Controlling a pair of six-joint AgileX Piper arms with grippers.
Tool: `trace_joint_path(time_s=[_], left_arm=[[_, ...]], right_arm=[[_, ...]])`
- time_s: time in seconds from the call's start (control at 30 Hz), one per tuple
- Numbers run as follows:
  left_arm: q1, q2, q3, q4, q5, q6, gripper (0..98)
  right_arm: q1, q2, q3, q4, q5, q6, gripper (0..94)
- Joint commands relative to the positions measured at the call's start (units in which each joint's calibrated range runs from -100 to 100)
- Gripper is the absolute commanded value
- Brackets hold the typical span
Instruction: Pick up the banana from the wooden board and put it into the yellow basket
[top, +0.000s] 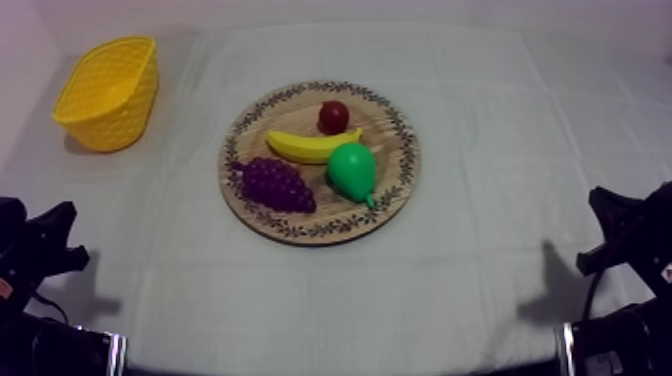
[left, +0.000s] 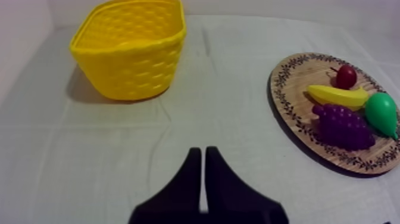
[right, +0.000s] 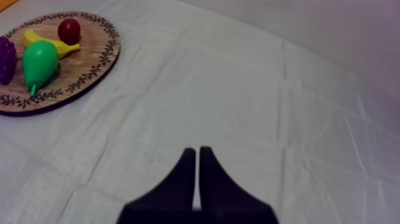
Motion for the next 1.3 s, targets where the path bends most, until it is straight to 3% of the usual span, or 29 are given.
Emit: trace_joint_path(time_s=[0.0, 0.47, 0.6, 0.77, 1.0, 1.17, 1.27], left_arm=[[0.02, 0.00, 0.02, 0.00, -0.03, -0.01, 0.1], [-0.59, 0.22, -0.54, -0.12, -0.51, -0.15, 0.1], [-0.66, 3.13, -1.80, 0.91, 0.33, -0.69, 0.0], [-0.43, 12.86, -7.84, 2.33, 2.40, 4.40, 0.0], [-0.70, 28.37, -20.85, 5.08, 7.77, 4.73, 0.0], [-0.89, 40.86, -32.84, 3.13, 14.68, 12.78, 0.0], [-0.96, 48.76, -41.48, 2.29, 20.89, 15.04, 0.0]], right_arm=[[-0.01, -0.01, 0.04, 0.00, -0.02, 0.02, 0.4], [-0.01, -0.01, 0.04, 0.00, -0.02, 0.03, 0.4], [-0.01, -0.01, 0.04, 0.00, -0.02, 0.02, 0.4], [-0.01, -0.01, 0.04, 0.00, -0.02, 0.02, 0.4], [-0.01, -0.01, 0.04, 0.00, -0.02, 0.04, 0.4], [-0.01, -0.01, 0.04, 0.00, -0.02, 0.03, 0.4], [-0.01, -0.01, 0.04, 0.00, -0.02, 0.01, 0.4]])
